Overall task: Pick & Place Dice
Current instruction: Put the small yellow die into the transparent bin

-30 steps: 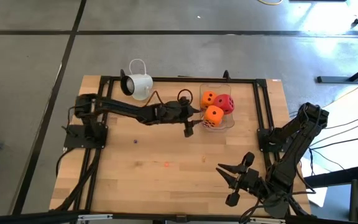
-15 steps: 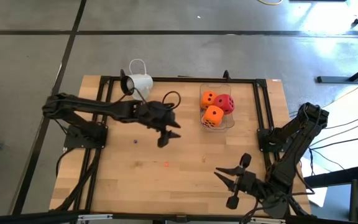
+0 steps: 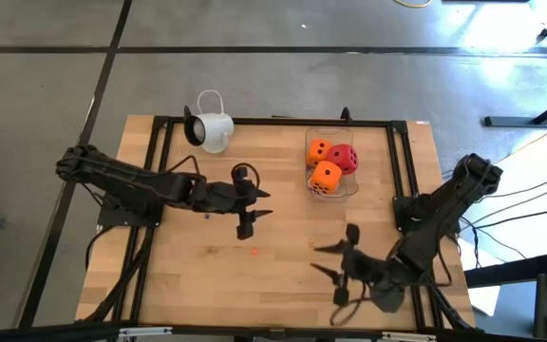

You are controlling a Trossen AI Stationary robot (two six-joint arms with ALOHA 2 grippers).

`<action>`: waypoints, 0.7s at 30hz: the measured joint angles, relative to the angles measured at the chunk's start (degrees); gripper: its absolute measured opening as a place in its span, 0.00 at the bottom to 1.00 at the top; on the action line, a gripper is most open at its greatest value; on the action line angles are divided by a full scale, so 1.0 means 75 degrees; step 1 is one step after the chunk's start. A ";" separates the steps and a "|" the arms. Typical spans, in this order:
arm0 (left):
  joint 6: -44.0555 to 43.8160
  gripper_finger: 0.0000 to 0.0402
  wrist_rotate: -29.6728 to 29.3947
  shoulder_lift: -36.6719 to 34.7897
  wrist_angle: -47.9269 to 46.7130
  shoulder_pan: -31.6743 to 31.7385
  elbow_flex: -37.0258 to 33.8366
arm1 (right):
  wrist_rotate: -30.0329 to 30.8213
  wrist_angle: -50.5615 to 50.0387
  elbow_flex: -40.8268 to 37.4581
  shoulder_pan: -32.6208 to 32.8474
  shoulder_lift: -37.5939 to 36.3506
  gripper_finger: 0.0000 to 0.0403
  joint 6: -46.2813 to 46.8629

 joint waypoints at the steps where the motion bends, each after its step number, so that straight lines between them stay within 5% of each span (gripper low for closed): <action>1: -0.0011 0.50 0.0006 0.0000 0.0037 0.0027 0.0000 | -0.0091 -0.0523 0.0000 -0.0085 -0.0113 0.46 0.0402; 9: 0.0217 0.51 0.0351 0.0000 0.0069 0.0593 0.0000 | -0.0680 -0.4099 0.0000 -0.0648 -0.1181 0.63 0.2844; 16: 0.0912 0.49 0.0205 -0.0003 0.0014 0.1118 0.0000 | -0.2728 -0.4523 0.0000 -0.1475 -0.1505 0.62 0.3435; 21: 0.1449 0.49 0.0644 -0.0250 -0.0039 0.1930 -0.0027 | -0.3171 -0.4549 0.0000 -0.1755 -0.1246 0.60 0.4210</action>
